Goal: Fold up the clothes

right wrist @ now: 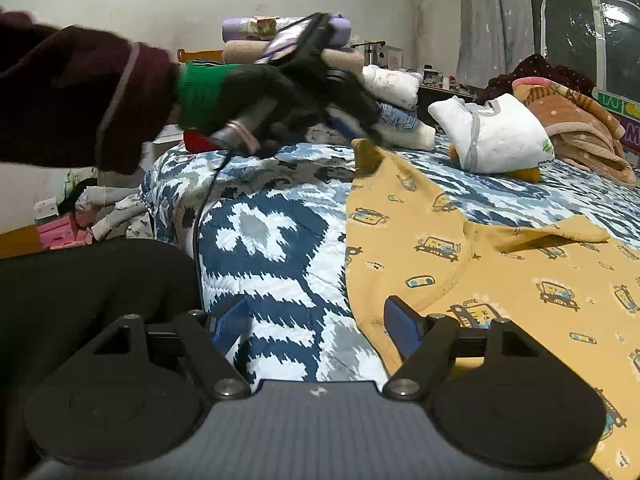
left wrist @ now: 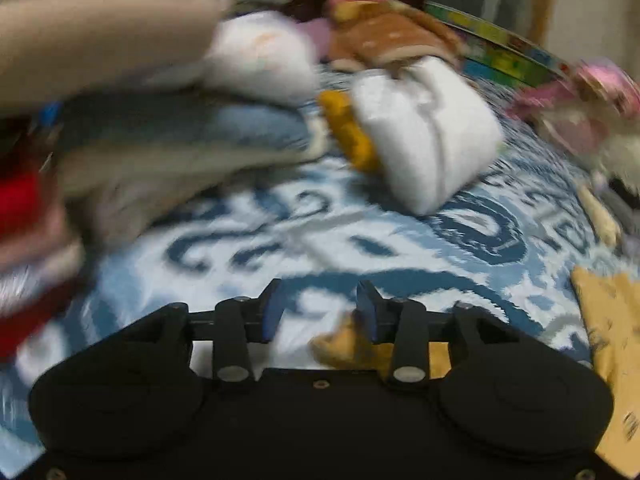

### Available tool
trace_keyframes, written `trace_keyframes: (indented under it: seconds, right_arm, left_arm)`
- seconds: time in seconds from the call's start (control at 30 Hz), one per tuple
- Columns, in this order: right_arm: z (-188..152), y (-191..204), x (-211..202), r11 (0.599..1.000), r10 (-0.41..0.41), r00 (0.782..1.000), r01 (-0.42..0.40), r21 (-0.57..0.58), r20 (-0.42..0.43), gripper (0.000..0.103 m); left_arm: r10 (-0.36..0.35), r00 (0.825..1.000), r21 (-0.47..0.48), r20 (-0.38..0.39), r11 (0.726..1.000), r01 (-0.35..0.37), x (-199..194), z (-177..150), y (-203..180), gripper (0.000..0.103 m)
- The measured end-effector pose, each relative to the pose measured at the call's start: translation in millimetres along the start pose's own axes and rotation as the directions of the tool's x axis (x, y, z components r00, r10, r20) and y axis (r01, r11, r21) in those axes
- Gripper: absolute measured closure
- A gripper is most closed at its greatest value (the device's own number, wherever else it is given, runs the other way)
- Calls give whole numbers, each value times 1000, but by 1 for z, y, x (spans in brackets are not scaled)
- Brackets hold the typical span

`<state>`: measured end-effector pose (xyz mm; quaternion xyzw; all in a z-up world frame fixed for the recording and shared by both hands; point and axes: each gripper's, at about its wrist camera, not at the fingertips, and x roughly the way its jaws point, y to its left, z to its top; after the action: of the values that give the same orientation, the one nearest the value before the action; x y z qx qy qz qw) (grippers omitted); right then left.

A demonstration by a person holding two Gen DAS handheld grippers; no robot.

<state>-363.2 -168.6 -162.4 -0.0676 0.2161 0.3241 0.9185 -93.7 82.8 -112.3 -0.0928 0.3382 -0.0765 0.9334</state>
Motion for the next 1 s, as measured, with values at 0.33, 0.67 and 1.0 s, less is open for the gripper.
trace_keyframes:
  seconds: [0.33, 0.67, 1.0]
  right_arm:
    - [-1, 1, -1, 1000, -6, 1000, 6, -4, -4, 29]
    - [-2, -1, 1, 1000, -2, 1000, 2, 0, -6, 28]
    - [-3, 0, 2, 1000, -4, 1000, 4, -10, -10, 25]
  left_arm:
    - [-112, 993, -214, 33, 970, 117, -18, -19, 25, 65]
    - [-58, 998, -180, 10, 982, 59, -17, -29, 28, 67]
    - [-3, 999, -221, -45, 975, -7, 10, -27, 2, 69]
